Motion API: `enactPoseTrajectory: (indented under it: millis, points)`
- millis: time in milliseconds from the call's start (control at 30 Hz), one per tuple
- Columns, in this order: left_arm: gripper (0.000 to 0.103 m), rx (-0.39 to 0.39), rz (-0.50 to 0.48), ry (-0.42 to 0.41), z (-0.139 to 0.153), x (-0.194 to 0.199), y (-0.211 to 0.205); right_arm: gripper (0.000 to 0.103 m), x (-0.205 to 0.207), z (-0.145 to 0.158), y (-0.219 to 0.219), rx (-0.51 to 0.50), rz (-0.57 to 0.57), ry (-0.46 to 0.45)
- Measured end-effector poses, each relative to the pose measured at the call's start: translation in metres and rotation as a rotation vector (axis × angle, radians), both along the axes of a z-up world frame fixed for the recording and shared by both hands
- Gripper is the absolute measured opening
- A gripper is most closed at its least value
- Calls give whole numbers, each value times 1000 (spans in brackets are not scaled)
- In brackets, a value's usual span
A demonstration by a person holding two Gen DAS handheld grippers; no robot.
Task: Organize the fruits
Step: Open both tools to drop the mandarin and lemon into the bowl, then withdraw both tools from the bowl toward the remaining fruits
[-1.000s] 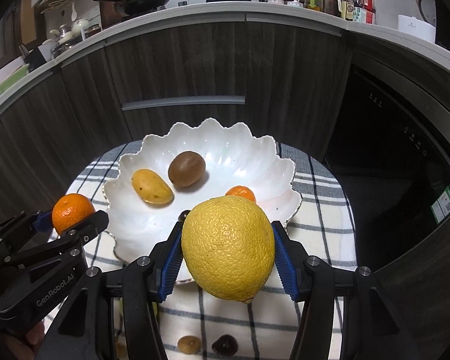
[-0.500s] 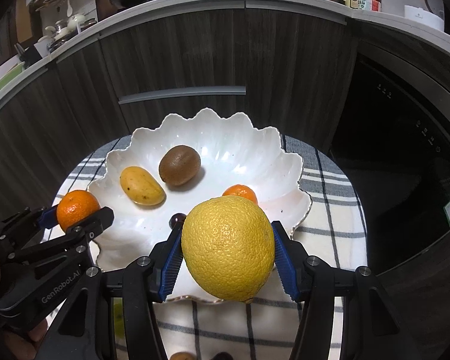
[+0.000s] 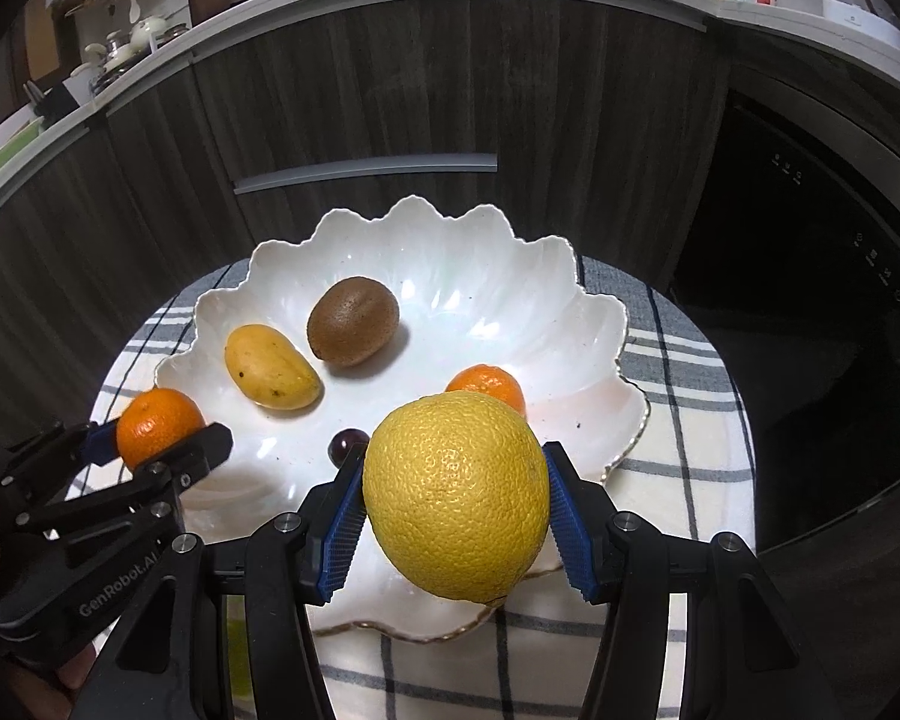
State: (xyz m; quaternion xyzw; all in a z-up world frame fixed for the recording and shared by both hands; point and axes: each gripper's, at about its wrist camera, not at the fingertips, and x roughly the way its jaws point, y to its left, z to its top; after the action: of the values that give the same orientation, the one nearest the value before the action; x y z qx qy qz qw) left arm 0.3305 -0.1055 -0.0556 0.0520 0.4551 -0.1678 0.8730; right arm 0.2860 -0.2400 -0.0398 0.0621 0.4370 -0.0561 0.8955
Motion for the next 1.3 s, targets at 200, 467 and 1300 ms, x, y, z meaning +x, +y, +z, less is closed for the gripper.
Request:
enactPoseTrajectory:
  millis: [200,467,1300]
  points:
    - [73,18,16,-29,4,-4,3,61,-2,8,3,-45,-11,-31]
    - [89,23,52,-78,25,-13,9,81,-9,28,-2,-79,-72,-75]
    - [96,-3,70,-147,66,-83,32,84,-78,62,3,-34,-126,-115]
